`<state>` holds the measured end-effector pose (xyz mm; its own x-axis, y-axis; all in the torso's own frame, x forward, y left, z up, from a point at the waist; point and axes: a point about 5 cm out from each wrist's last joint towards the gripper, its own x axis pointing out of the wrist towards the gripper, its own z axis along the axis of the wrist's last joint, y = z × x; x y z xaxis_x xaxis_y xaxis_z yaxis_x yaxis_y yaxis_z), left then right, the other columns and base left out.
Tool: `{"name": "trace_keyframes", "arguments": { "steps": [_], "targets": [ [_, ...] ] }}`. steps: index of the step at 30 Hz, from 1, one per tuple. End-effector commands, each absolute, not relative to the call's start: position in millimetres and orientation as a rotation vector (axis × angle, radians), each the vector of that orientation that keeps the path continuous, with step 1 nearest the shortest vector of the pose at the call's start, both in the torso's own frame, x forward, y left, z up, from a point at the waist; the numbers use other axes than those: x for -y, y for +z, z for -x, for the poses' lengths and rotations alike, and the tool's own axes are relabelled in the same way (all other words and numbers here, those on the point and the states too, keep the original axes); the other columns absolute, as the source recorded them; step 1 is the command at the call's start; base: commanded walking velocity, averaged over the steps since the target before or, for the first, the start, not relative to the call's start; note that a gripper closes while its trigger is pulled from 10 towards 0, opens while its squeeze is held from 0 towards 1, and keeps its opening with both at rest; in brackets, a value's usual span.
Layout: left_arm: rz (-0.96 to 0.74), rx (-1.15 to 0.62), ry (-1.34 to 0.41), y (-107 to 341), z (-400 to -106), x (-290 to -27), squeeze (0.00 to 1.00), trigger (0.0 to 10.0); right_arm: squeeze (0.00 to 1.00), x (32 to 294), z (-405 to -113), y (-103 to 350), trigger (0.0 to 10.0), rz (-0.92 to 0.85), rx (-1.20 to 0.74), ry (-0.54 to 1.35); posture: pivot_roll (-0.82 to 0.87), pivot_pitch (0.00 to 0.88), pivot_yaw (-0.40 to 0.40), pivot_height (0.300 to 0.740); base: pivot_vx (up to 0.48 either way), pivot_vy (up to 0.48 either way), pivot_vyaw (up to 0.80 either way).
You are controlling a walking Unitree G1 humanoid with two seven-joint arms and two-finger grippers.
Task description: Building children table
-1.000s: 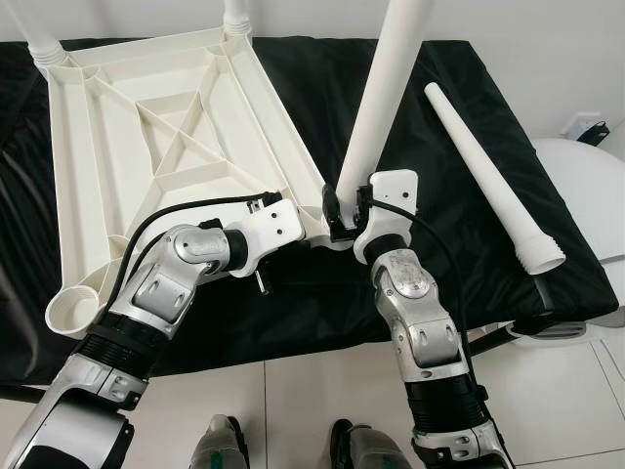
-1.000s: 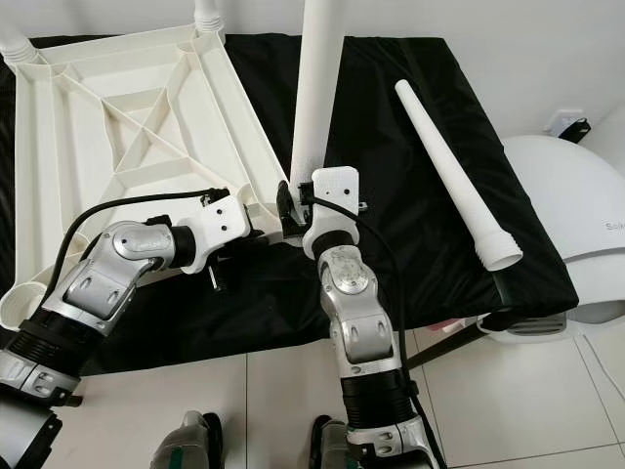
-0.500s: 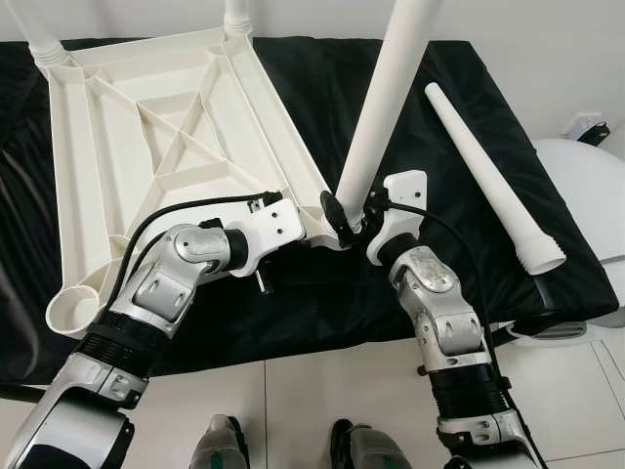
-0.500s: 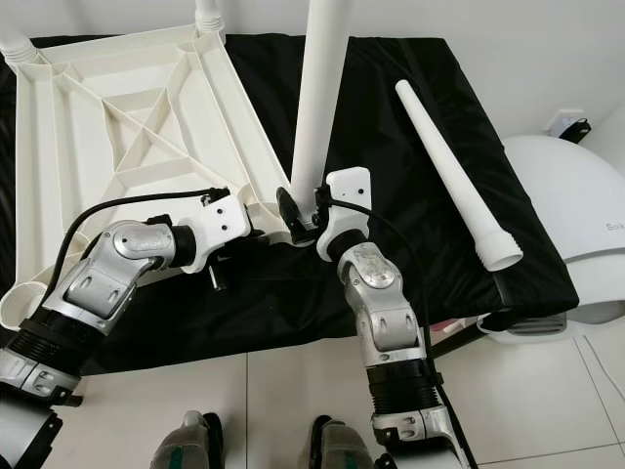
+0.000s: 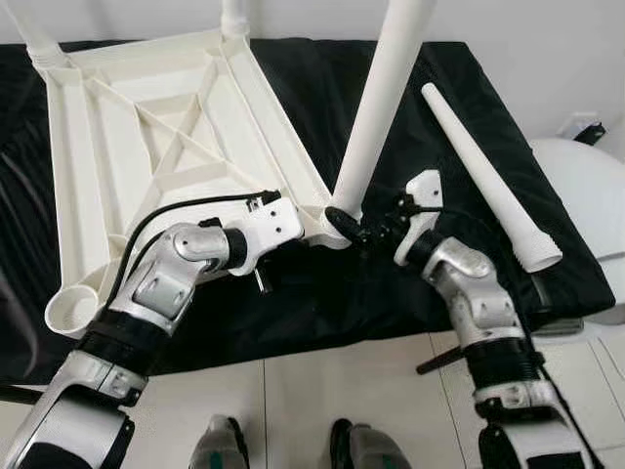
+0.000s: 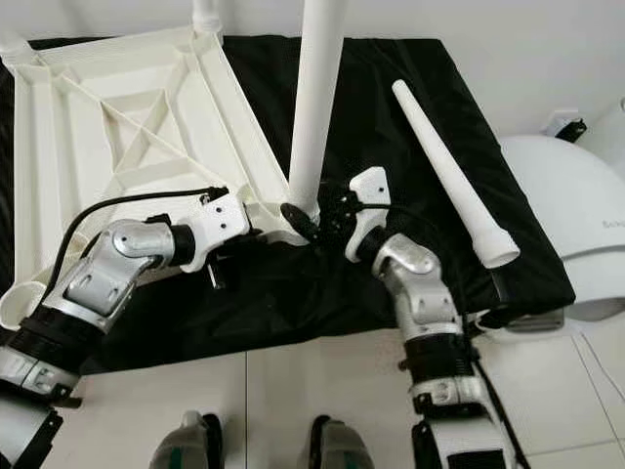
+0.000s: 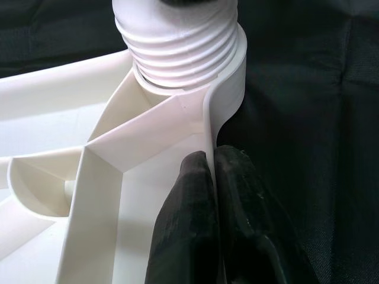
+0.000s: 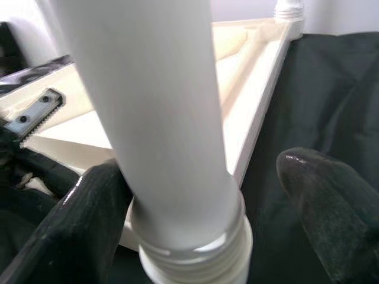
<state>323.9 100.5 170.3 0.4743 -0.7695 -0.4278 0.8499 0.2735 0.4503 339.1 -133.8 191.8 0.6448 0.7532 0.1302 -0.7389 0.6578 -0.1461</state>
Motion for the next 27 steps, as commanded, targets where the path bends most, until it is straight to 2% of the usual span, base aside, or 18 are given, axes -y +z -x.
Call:
{"name": "trace_keyframes", "arguments": {
  "steps": [1,8,20,21,22,23,24,25,27],
  "targets": [
    [-0.675,-0.333,-1.109,127.5,-314.7,-113.1,0.0,10.0,0.0,132.0,-340.7,192.2,10.0,0.089,0.193,0.919,0.07,0.203,-0.022,0.74,0.0,0.0,0.0],
    [-0.675,-0.334,-1.106,128.3,-315.1,-114.3,0.0,10.0,0.0,123.6,-348.5,201.2,10.0,0.126,0.23,1.066,0.08,0.2,-0.02,0.74,0.0,0.0,0.0],
    [-0.678,-0.336,-1.101,128.4,-314.3,-116.4,0.0,10.0,0.0,119.2,-358.2,202.9,10.0,0.161,0.226,1.139,0.09,0.192,-0.022,0.74,0.0,0.0,0.0],
    [-0.678,-0.336,-1.101,128.4,-314.2,-116.5,0.0,10.0,0.0,120.6,-359.8,203.7,6.1,0.159,0.226,1.145,0.09,0.191,-0.021,0.74,0.0,0.0,0.0],
    [-0.678,-0.336,-1.101,128.4,-314.2,-116.5,0.0,10.0,0.0,120.6,-359.8,203.7,6.1,0.159,0.226,1.145,0.09,0.191,-0.021,0.74,0.0,0.0,0.0],
    [-0.678,-0.336,-1.102,128.3,-313.9,-116.3,0.0,10.0,0.0,122.5,-361.5,204.1,2.6,0.164,0.225,1.146,0.09,0.19,-0.019,0.74,0.0,0.0,0.0],
    [-0.678,-0.336,-1.103,128.3,-313.7,-116.1,0.0,10.0,0.0,123.9,-362.5,204.3,2.5,0.17,0.222,1.147,0.09,0.19,-0.019,0.74,0.0,0.0,0.0],
    [-0.679,-0.337,-1.104,128.2,-313.5,-116.0,0.0,10.0,0.0,125.2,-363.1,204.3,2.0,0.177,0.219,1.15,0.09,0.189,-0.019,0.74,0.0,0.0,0.0],
    [-0.679,-0.337,-1.104,128.2,-313.5,-116.0,0.0,10.0,0.0,125.2,-363.1,204.3,2.0,0.177,0.219,1.15,0.09,0.189,-0.019,0.74,0.0,0.0,0.0]
  ]
}}
